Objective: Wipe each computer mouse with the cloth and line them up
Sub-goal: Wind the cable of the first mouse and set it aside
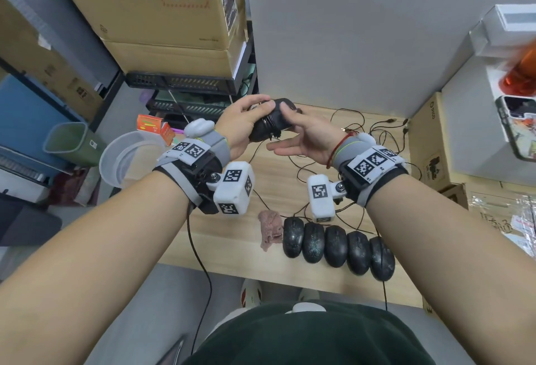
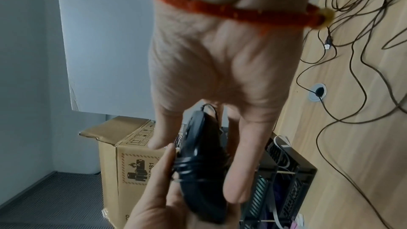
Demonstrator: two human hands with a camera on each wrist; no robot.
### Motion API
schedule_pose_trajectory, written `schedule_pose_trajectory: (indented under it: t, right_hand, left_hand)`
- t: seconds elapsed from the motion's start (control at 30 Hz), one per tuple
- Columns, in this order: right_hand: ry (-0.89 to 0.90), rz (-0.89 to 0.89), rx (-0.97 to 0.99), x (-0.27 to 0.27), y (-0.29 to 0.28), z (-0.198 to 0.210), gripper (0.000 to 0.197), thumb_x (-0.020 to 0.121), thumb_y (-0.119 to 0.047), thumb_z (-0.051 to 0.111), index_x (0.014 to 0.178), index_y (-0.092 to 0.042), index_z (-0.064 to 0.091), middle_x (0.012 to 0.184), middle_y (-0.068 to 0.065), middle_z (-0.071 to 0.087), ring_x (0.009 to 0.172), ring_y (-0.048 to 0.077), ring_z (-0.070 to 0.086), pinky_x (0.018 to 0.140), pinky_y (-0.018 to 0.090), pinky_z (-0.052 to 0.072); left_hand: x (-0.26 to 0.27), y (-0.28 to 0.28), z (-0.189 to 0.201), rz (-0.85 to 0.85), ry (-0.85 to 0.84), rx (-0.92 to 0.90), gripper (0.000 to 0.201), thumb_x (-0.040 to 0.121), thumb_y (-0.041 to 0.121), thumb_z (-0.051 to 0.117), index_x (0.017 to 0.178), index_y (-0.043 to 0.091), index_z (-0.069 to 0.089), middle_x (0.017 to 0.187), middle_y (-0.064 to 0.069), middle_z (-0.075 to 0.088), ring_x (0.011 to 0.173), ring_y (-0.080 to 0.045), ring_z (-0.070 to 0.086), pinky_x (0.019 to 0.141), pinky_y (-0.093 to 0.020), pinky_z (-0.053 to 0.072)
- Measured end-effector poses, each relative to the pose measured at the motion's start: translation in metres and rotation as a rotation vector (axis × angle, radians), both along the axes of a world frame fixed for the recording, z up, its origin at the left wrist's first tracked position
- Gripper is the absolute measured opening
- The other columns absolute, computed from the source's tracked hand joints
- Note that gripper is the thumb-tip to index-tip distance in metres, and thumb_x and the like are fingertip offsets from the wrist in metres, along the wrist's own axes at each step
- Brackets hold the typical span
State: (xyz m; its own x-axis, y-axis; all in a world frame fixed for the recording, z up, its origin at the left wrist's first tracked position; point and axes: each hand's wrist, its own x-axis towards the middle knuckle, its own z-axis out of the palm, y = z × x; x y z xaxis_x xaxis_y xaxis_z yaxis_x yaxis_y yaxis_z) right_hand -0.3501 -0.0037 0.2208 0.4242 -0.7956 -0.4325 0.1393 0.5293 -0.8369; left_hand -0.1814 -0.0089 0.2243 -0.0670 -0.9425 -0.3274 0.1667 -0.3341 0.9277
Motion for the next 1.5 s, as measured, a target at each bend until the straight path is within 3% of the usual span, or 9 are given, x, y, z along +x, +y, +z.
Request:
schedule_pose_trajectory:
  t: [0.23,0.4,0.5,0.63,0.87,1.13,1.27,1.37,1.5]
  right_hand:
    - [-0.076,-0.184,0.005,-0.006,0.000,-0.022,0.045,0.086,-0.010,0.076,0.126,-0.009,0.055,0.116,0.007,0.065,0.106,0.034,0.069,0.084,0.043,0.060]
    - [0.109,-0.145,-0.020,-0.025,0.000,-0.040,0.049,0.080,-0.015,0.082,0.124,-0.009,0.061,0.105,0.005,0.069,0.088,0.024,0.071,0.069,0.029,0.059]
    - [0.170,-0.102,-0.025,-0.033,-0.004,-0.057,0.035,0.078,-0.020,0.083,0.111,-0.019,0.070,0.099,0.002,0.069,0.083,0.020,0.064,0.066,0.024,0.052]
    - [0.181,-0.092,0.010,-0.028,-0.007,-0.079,0.038,0.079,-0.021,0.081,0.115,-0.019,0.069,0.091,0.001,0.068,0.074,0.014,0.060,0.068,0.023,0.048]
    - [0.111,-0.059,0.108,-0.011,-0.029,-0.106,0.043,0.088,-0.015,0.074,0.127,-0.014,0.056,0.108,0.005,0.072,0.100,0.032,0.072,0.085,0.052,0.059]
    - [0.240,-0.127,0.142,0.018,-0.081,-0.141,0.056,0.084,-0.014,0.079,0.133,-0.012,0.052,0.120,0.014,0.068,0.098,0.034,0.073,0.078,0.053,0.061]
    - [0.274,-0.147,0.197,0.025,-0.113,-0.171,0.057,0.084,-0.014,0.078,0.134,-0.014,0.051,0.120,0.014,0.068,0.097,0.034,0.073,0.076,0.051,0.061]
    - [0.283,-0.150,0.234,0.030,-0.136,-0.192,0.055,0.084,-0.015,0.079,0.132,-0.015,0.053,0.118,0.012,0.069,0.096,0.034,0.073,0.075,0.049,0.061]
    - [0.277,-0.193,0.268,0.032,-0.159,-0.211,0.056,0.084,-0.015,0.079,0.134,-0.014,0.052,0.120,0.011,0.069,0.096,0.033,0.073,0.078,0.050,0.061]
  left_hand:
    - [-0.031,0.005,-0.025,0.170,0.023,0.033,0.019,0.095,0.024,0.069,0.111,0.013,0.067,0.118,-0.012,0.068,0.099,-0.024,0.068,0.069,-0.037,0.059]
    - [-0.040,0.012,-0.039,0.103,-0.091,0.156,0.037,0.099,0.036,0.062,0.127,0.012,0.064,0.119,-0.008,0.071,0.101,-0.022,0.070,0.073,-0.037,0.063]
    - [-0.040,0.012,-0.051,0.098,-0.116,0.203,0.036,0.101,0.035,0.059,0.126,0.010,0.066,0.119,-0.008,0.072,0.102,-0.026,0.069,0.076,-0.035,0.062]
    - [-0.029,0.016,-0.067,0.102,-0.110,0.254,0.029,0.100,0.026,0.062,0.124,0.011,0.068,0.110,-0.004,0.072,0.086,-0.018,0.067,0.062,-0.022,0.056]
    - [-0.013,-0.015,-0.107,0.161,-0.112,0.242,0.026,0.098,0.018,0.064,0.118,0.002,0.070,0.104,-0.012,0.071,0.087,-0.022,0.065,0.071,-0.029,0.059]
    - [0.006,-0.074,-0.148,0.037,-0.147,0.322,0.033,0.103,0.020,0.055,0.134,0.010,0.061,0.127,-0.010,0.067,0.105,-0.023,0.065,0.097,-0.039,0.055]
    - [0.025,-0.098,-0.179,-0.033,-0.266,0.309,0.040,0.102,0.018,0.056,0.142,0.016,0.055,0.137,-0.006,0.062,0.109,-0.020,0.065,0.096,-0.036,0.051]
    - [0.037,-0.112,-0.198,-0.096,-0.330,0.319,0.050,0.098,0.020,0.059,0.147,0.021,0.050,0.149,-0.003,0.051,0.130,-0.020,0.055,0.113,-0.042,0.041]
    - [0.046,-0.122,-0.208,-0.184,-0.353,0.367,0.060,0.096,0.020,0.062,0.152,0.022,0.041,0.154,0.001,0.045,0.139,-0.018,0.046,0.116,-0.041,0.038]
